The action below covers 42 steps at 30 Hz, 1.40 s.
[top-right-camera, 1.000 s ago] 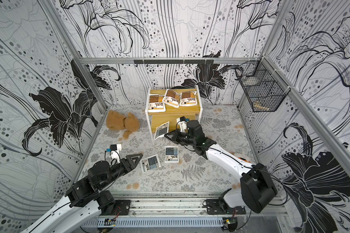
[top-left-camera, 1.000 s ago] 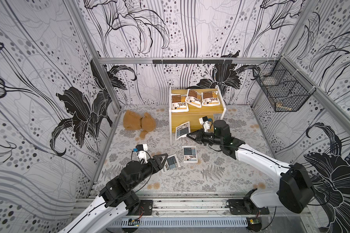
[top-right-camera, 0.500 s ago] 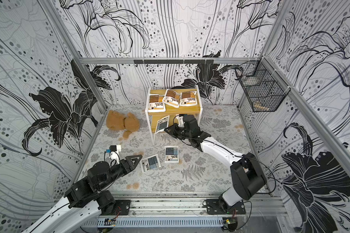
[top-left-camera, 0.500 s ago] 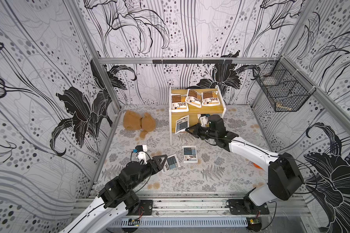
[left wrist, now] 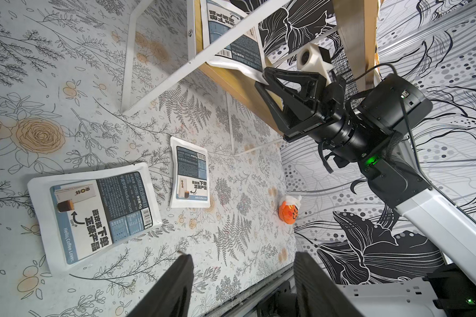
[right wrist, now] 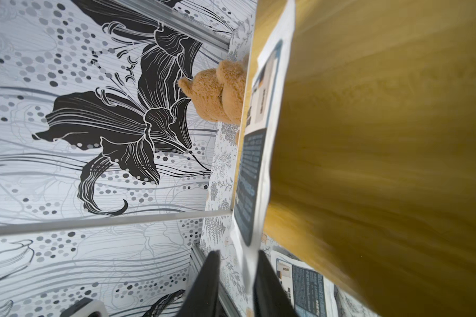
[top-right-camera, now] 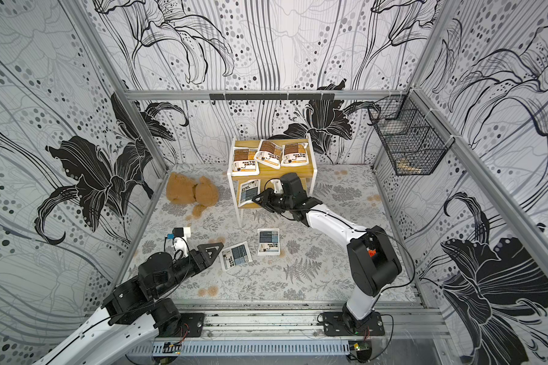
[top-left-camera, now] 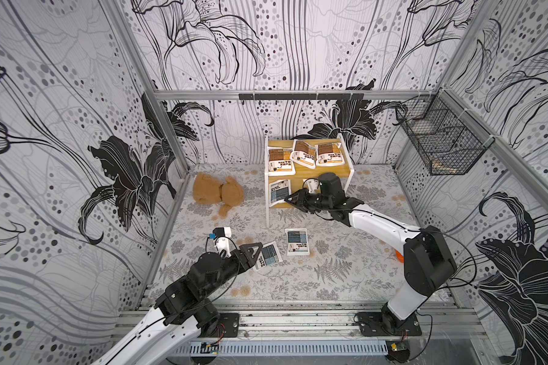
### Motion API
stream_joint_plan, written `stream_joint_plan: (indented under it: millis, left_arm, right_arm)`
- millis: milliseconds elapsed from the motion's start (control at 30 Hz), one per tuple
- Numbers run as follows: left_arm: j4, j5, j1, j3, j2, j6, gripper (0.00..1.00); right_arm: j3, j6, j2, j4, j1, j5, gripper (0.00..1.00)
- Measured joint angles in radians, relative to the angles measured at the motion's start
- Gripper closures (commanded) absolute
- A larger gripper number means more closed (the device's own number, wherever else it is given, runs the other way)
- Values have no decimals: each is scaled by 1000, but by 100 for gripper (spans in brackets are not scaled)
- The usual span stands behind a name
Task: Place the bagged coffee beans on the shelf by color
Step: Place the bagged coffee beans on the shelf.
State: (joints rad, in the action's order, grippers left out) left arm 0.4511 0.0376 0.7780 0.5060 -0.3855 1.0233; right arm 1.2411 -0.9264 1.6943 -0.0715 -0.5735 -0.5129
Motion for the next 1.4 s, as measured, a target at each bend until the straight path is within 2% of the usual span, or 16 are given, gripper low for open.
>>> stream_joint_plan:
  millis: [367,567,1067,1400]
  left_arm:
    - [-45,-32,0,-42,-30,1,37]
    - [-115,-69,0,-43,-147,0,32]
    - [-243,-110,0,-46,-254,11,20]
    - [-369,-151,24,-150,-346,17,16]
  right_arm:
    - [-6,14,-40,101,0,18,37]
    - [-60,37,-139,156,0,51,23]
    - [-256,106,-319,294,-39,103,19]
    - [-576,113,-549,323,-56,121,18]
